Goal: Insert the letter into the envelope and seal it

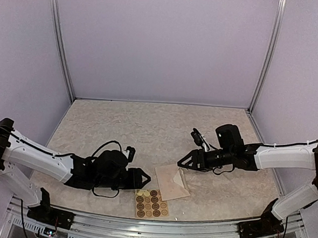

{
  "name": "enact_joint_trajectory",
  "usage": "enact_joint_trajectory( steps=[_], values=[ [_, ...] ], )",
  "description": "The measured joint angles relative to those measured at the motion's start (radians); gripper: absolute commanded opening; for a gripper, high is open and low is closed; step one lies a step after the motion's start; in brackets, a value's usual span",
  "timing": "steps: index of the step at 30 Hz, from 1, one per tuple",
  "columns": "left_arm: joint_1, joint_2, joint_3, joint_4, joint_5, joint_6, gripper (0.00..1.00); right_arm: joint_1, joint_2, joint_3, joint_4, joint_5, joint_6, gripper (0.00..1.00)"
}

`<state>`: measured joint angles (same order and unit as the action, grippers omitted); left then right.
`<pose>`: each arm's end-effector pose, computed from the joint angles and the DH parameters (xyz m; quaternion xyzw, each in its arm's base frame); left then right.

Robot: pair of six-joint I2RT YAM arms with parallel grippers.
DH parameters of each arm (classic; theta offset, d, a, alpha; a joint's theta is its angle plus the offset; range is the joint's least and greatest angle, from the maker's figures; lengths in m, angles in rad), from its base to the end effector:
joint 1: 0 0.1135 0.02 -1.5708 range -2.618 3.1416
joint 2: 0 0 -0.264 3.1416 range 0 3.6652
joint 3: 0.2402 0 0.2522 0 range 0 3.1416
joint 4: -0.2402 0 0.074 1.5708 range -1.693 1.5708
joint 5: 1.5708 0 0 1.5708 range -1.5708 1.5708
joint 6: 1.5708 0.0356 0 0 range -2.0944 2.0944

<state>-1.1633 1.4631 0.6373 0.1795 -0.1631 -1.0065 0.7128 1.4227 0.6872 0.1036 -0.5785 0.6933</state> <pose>0.1198 -0.2630 0.1709 0.0337 0.8922 -0.3590 0.2720 0.2042 0.2022 0.1934 -0.1374 0.8535 0.4744 0.1663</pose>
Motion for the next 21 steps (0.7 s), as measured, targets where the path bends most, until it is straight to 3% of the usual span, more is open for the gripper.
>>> enact_joint_trajectory(
  steps=[10, 21],
  values=[
    [-0.033, -0.002, -0.121, -0.022, 0.037, -0.146, 0.59, 0.0, -0.05, -0.03, -0.021, 0.027, 0.004, 0.63],
    [-0.041, 0.01, -0.151, 0.069, 0.074, -0.222, 0.4, 0.0, -0.055, -0.031, -0.026, 0.036, 0.007, 0.62]
  ],
)
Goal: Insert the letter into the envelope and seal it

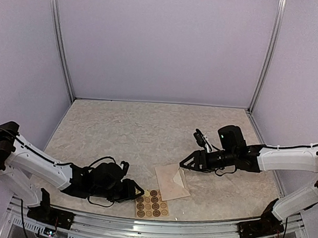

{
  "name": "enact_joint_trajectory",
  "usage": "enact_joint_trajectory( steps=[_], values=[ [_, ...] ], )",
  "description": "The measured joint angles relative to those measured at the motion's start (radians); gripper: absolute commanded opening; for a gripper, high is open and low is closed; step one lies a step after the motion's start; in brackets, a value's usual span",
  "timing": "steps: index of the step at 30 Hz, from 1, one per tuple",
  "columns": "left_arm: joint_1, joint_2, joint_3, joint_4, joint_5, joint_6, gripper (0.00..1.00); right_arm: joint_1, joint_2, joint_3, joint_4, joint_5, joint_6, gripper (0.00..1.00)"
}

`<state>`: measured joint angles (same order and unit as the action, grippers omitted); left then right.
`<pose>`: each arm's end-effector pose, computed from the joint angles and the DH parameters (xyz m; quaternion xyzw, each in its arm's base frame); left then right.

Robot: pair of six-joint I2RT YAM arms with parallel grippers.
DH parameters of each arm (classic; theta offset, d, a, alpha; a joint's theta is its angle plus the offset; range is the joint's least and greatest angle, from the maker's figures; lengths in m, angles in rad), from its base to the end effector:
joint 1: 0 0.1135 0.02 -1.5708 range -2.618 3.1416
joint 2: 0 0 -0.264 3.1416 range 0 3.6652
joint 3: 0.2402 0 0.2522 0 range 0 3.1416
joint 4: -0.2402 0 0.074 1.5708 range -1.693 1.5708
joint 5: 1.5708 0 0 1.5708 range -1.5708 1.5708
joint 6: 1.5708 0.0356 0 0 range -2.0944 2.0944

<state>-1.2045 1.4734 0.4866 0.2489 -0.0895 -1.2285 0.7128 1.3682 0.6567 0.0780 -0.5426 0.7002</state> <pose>0.0962 -0.2420 0.1313 -0.0291 0.9133 -0.3648 0.1786 0.1966 0.1943 0.1957 -0.1264 0.8588 0.4644 0.1758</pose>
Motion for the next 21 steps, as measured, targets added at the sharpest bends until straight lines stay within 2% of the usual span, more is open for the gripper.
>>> enact_joint_trajectory(
  steps=[9, 13, 18, 21],
  values=[
    [-0.005, 0.05, 0.0, 0.024, 0.003, -0.028, 0.39, 0.0, -0.026, 0.0, -0.006, 0.005, 0.0, 0.62],
    [-0.01, 0.061, 0.0, 0.037, 0.003, -0.037, 0.26, 0.0, -0.028, 0.0, -0.006, 0.005, 0.001, 0.62],
    [-0.016, 0.091, 0.0, 0.071, 0.002, -0.044, 0.0, 0.0, -0.032, 0.0, -0.006, 0.006, 0.002, 0.61],
    [-0.019, 0.095, -0.001, 0.089, -0.005, -0.036, 0.0, 0.0, -0.044, -0.001, -0.005, 0.006, 0.004, 0.61]
  ],
)
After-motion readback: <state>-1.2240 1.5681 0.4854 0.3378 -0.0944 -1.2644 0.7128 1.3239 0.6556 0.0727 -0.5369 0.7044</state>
